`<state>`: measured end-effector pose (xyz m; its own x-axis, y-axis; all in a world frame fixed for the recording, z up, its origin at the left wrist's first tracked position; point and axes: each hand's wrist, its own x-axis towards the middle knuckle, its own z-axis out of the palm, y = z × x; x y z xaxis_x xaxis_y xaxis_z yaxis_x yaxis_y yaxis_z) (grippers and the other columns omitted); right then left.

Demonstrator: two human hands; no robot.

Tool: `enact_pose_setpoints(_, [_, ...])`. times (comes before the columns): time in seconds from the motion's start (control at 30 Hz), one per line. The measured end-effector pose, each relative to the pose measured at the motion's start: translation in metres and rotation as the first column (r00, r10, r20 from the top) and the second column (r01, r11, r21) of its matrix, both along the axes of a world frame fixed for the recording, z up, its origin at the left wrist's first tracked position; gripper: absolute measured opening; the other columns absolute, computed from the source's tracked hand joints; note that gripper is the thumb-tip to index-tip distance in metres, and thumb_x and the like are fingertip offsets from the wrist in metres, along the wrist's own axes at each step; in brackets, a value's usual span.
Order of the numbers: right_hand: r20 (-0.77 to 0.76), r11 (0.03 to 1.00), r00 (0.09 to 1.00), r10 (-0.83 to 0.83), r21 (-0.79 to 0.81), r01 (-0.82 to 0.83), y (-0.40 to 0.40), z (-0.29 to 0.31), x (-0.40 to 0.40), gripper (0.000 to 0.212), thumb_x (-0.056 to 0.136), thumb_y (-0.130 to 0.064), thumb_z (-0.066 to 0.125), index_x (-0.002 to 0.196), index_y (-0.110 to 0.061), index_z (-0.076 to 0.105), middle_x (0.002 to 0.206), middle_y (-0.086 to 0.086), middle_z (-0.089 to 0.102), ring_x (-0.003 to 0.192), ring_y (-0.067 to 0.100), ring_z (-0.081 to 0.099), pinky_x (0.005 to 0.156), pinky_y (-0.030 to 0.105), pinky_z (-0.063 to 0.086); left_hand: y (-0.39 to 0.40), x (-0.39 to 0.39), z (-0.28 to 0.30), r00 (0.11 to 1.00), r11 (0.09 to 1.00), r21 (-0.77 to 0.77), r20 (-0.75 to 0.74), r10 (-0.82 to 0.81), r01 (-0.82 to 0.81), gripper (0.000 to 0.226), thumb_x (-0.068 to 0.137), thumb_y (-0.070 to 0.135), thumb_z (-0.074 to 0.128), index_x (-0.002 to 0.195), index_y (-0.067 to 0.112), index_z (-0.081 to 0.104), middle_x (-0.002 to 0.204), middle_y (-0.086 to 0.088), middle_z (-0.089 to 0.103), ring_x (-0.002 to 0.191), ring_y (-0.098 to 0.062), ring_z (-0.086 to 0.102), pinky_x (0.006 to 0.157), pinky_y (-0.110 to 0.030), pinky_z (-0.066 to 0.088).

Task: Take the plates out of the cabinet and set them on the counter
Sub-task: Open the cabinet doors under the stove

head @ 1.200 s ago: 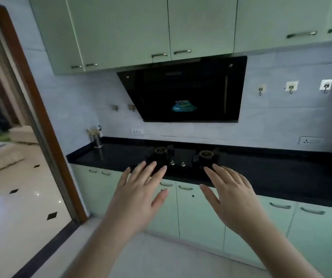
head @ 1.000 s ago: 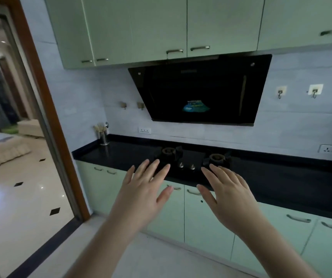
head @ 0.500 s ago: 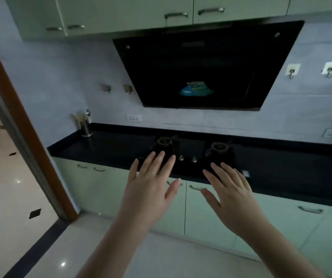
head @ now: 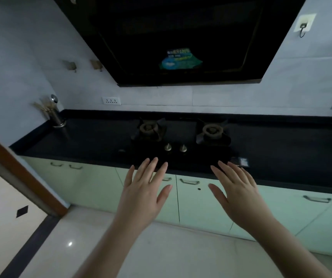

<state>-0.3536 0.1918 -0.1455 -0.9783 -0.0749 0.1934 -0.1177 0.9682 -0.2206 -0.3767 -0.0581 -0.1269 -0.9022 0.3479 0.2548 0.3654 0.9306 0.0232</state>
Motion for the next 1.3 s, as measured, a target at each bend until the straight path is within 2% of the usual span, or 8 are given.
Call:
enact_pose_setpoints(0.2, [0.11, 0.996, 0.99, 0.093, -0.028, -0.091, -0.015, -0.041, -0.064, 0.07, 0.093, -0.061, 0.014, 0.152, -0.027, 0.023, 0.16, -0.005, 0.023, 0.149, 0.017, 0.013, 0.12, 0.034, 0.002, -0.002, -0.038, -0.029, 0.992, 0.988, 0.095, 0.011, 0.123, -0.124, 0.056, 0.098, 0.046, 0.032, 0.144, 0.017, 0.047, 0.146, -0.008, 0.052, 0.138, -0.026, 0.043, 0.112, -0.049, 0.035])
enact_pose_setpoints(0.4, [0.169, 0.99, 0.976, 0.14, -0.015, -0.139, -0.046, -0.068, -0.102, 0.068, 0.094, -0.06, 0.018, 0.152, -0.026, 0.025, 0.16, -0.004, 0.024, 0.148, 0.018, 0.017, 0.12, 0.036, 0.009, -0.03, -0.071, -0.069, 0.986, 0.993, 0.048, 0.133, 0.098, -0.106, 0.06, 0.099, 0.051, 0.026, 0.147, 0.019, 0.042, 0.15, -0.006, 0.046, 0.141, -0.024, 0.037, 0.115, -0.046, 0.031])
enact_pose_setpoints(0.6, [0.208, 0.999, 0.978, 0.032, -0.015, -0.029, -0.082, -0.098, -0.135, 0.076, 0.09, -0.062, 0.005, 0.151, -0.023, 0.031, 0.157, -0.001, 0.031, 0.146, 0.02, 0.025, 0.118, 0.036, 0.018, -0.06, -0.127, -0.112, 0.971, 0.999, 0.032, 0.238, 0.022, -0.03, 0.06, 0.098, 0.053, 0.028, 0.143, 0.02, 0.048, 0.147, -0.002, 0.051, 0.138, -0.022, 0.043, 0.112, -0.044, 0.032])
enact_pose_setpoints(0.7, [0.254, 0.999, 0.966, -0.048, -0.002, 0.05, -0.102, -0.117, -0.156, 0.066, 0.096, -0.059, 0.017, 0.153, -0.025, 0.022, 0.16, -0.004, 0.023, 0.147, 0.017, 0.019, 0.119, 0.034, 0.014, -0.075, -0.164, -0.133, 0.96, 0.997, 0.041, 0.272, -0.073, 0.065, 0.063, 0.097, 0.054, 0.023, 0.146, 0.019, 0.044, 0.15, -0.003, 0.046, 0.141, -0.023, 0.038, 0.115, -0.045, 0.029])
enact_pose_setpoints(0.8, [0.3, 0.99, 0.947, -0.118, -0.04, 0.136, -0.126, -0.136, -0.17, 0.063, 0.098, -0.055, 0.027, 0.153, -0.026, 0.019, 0.16, -0.006, 0.022, 0.146, 0.016, 0.02, 0.117, 0.031, 0.017, -0.091, -0.191, -0.15, 0.933, 0.979, 0.013, 0.3, -0.198, 0.204, 0.059, 0.096, 0.05, 0.032, 0.139, 0.017, 0.054, 0.141, -0.006, 0.056, 0.132, -0.026, 0.05, 0.108, -0.047, 0.041])
enact_pose_setpoints(0.87, [0.333, 0.985, 0.932, -0.144, -0.042, 0.168, -0.138, -0.145, -0.174, 0.063, 0.098, -0.054, 0.03, 0.153, -0.024, 0.022, 0.16, -0.005, 0.024, 0.146, 0.016, 0.021, 0.116, 0.031, 0.018, -0.1, -0.206, -0.165, 0.909, 0.963, 0.003, 0.331, -0.255, 0.269, 0.06, 0.096, 0.051, 0.031, 0.14, 0.017, 0.053, 0.142, -0.006, 0.055, 0.133, -0.026, 0.049, 0.11, -0.046, 0.04])
enact_pose_setpoints(1.0, [0.363, 0.971, 0.908, -0.21, -0.032, 0.238, -0.145, -0.164, -0.174, 0.065, 0.098, -0.054, 0.03, 0.152, -0.02, 0.024, 0.159, -0.002, 0.027, 0.147, 0.016, 0.02, 0.117, 0.033, 0.017, -0.107, -0.24, -0.198, 0.872, 0.941, -0.059, 0.399, -0.285, 0.334, 0.066, 0.098, 0.056, 0.016, 0.151, 0.021, 0.032, 0.156, -0.003, 0.036, 0.145, -0.023, 0.028, 0.119, -0.042, 0.02])
enact_pose_setpoints(1.3, [0.481, 0.976, 0.856, -0.188, -0.003, 0.216, -0.112, -0.227, -0.206, 0.066, 0.1, -0.05, 0.031, 0.153, -0.012, 0.019, 0.16, 0.003, 0.023, 0.148, 0.018, 0.015, 0.118, 0.034, 0.012, -0.076, -0.269, -0.259, 0.836, 0.945, -0.056, 0.485, -0.257, 0.323, 0.058, 0.101, 0.048, 0.031, 0.148, 0.015, 0.037, 0.151, -0.004, 0.044, 0.141, -0.023, 0.034, 0.116, -0.039, 0.025])
